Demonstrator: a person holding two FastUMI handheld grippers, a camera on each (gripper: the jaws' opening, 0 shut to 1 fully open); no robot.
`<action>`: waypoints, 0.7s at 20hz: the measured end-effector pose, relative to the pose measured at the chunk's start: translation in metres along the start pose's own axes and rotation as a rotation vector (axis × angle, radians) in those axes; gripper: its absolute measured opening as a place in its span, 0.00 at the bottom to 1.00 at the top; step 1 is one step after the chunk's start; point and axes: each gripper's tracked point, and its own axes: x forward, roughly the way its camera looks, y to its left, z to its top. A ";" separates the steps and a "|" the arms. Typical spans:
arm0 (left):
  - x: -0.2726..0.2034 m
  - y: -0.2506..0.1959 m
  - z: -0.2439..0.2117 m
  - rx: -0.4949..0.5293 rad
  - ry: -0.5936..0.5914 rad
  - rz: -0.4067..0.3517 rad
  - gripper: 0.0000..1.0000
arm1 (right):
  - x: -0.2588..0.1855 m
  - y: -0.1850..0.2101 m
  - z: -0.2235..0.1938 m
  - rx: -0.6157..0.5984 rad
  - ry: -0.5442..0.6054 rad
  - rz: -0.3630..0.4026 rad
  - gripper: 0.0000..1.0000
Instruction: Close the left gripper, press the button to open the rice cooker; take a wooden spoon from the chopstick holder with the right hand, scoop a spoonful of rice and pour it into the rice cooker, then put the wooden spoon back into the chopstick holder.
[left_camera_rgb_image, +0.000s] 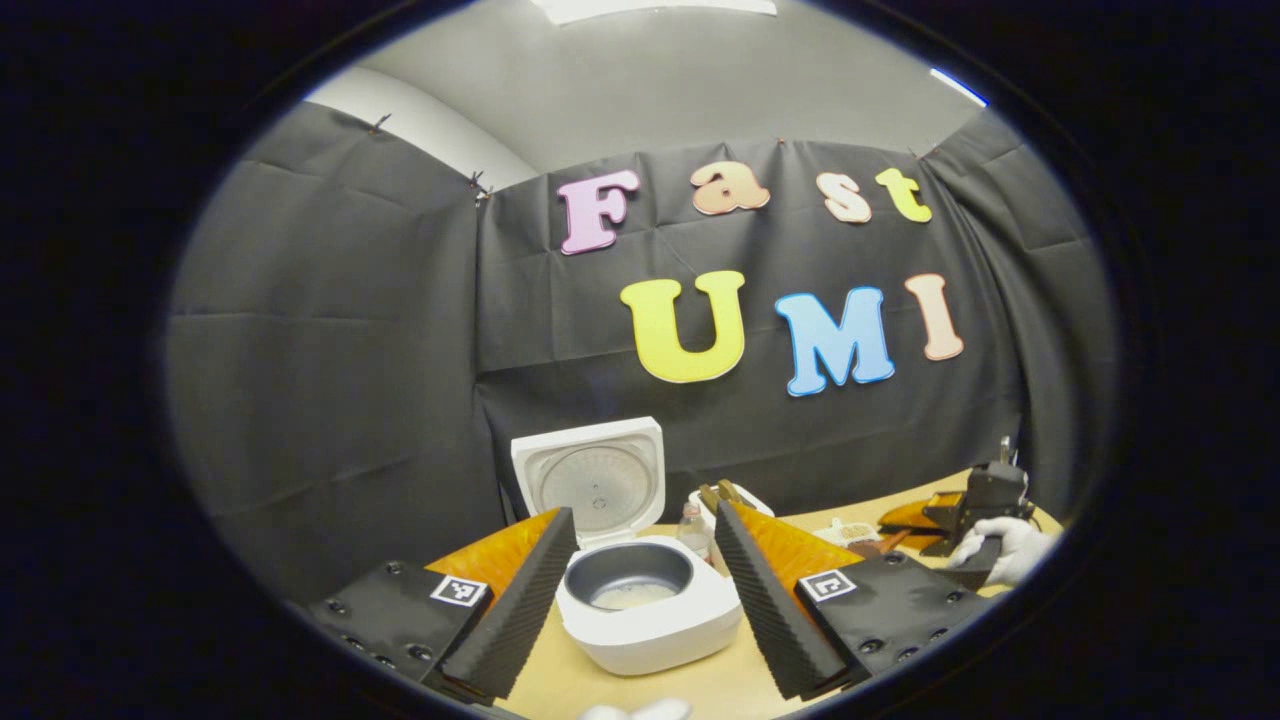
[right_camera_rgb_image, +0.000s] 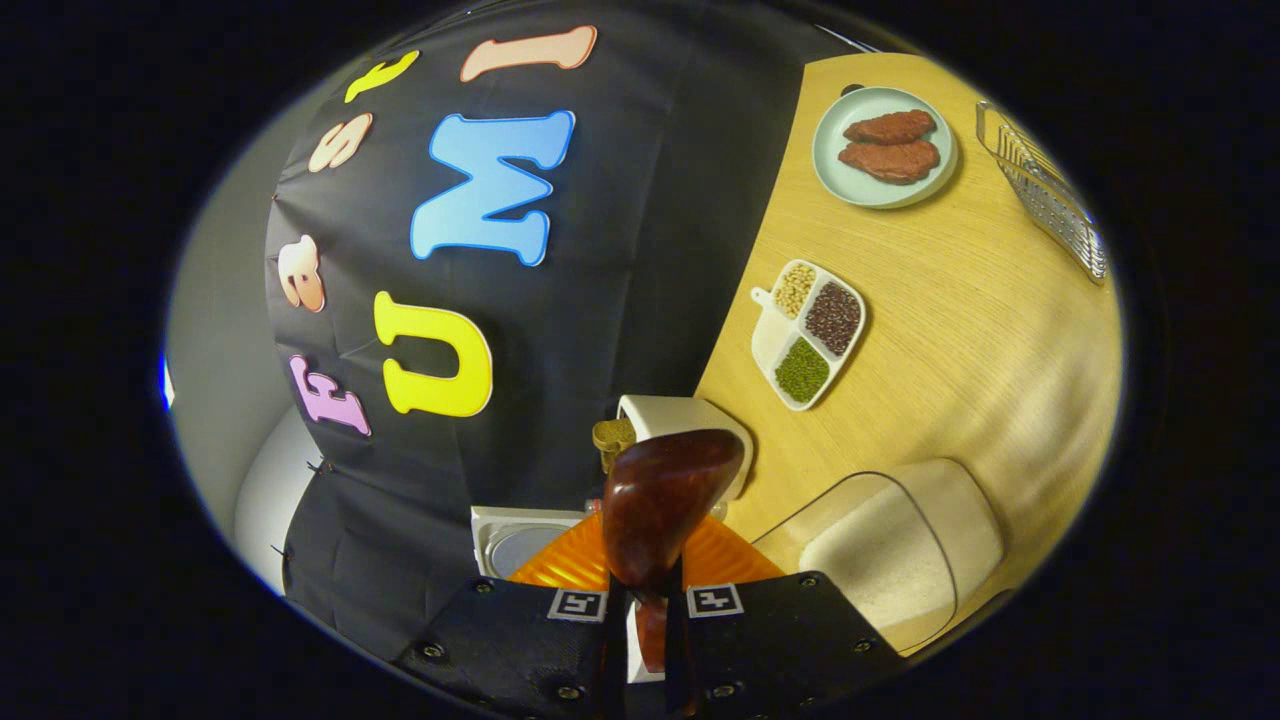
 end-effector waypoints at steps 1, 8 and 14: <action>-0.001 0.002 -0.003 -0.003 0.002 0.000 0.99 | 0.003 0.013 -0.002 -0.005 0.005 0.009 0.15; -0.006 0.020 -0.018 0.003 -0.011 0.029 0.97 | 0.054 0.088 -0.052 -0.036 0.070 0.034 0.15; -0.013 0.028 -0.035 0.002 0.002 0.041 0.99 | 0.114 0.116 -0.137 -0.062 0.192 0.035 0.15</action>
